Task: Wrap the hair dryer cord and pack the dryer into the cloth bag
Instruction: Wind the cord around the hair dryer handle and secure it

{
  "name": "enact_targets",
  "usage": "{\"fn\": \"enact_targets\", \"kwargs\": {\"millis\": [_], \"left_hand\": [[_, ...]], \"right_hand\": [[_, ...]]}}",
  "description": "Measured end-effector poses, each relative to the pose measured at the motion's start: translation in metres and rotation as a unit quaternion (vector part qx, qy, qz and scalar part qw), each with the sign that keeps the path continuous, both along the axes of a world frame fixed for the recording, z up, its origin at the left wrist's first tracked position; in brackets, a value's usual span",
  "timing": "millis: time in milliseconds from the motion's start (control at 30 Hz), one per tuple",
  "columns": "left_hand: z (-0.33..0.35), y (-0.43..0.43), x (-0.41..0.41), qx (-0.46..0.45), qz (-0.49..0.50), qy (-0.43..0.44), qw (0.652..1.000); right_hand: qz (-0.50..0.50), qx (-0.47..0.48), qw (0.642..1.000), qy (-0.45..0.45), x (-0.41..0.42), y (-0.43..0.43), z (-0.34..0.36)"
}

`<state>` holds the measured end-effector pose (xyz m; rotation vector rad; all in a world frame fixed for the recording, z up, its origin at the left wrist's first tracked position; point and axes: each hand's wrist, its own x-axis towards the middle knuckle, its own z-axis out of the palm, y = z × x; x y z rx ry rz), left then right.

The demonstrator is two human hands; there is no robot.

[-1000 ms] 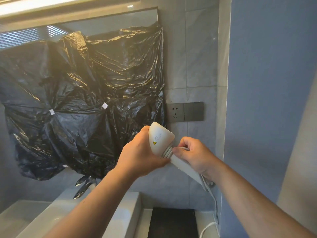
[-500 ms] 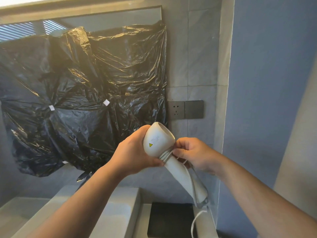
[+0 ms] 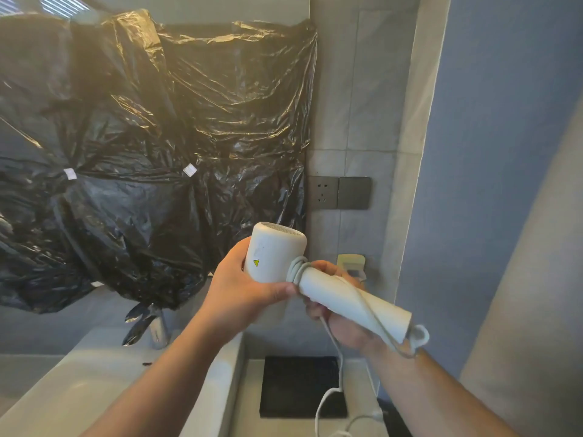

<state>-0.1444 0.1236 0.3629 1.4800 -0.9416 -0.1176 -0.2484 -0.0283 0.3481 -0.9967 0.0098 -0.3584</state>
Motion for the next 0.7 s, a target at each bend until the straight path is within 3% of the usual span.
{"fn": "enact_targets", "kwargs": {"millis": [67, 233, 367, 600, 700], "left_hand": [[-0.009, 0.003, 0.001, -0.013, 0.002, 0.025, 1.000], [-0.035, 0.006, 0.010, -0.037, 0.057, 0.062, 0.996], [-0.059, 0.005, 0.017, -0.038, 0.090, 0.054, 0.994], [-0.105, -0.003, 0.029, -0.050, 0.165, 0.015, 0.985], [-0.130, -0.005, 0.038, -0.040, 0.202, -0.023, 0.978]], "right_hand": [[-0.025, 0.022, 0.999, -0.031, 0.003, 0.017, -0.010], [-0.167, -0.080, 0.981, 0.048, 0.013, 0.042, -0.024], [-0.226, -0.126, 0.961, 0.100, 0.022, 0.051, -0.043], [-0.185, -0.127, 0.965, 0.137, 0.031, 0.052, -0.088], [-0.175, -0.246, 0.937, 0.174, 0.036, 0.052, -0.115]]}}
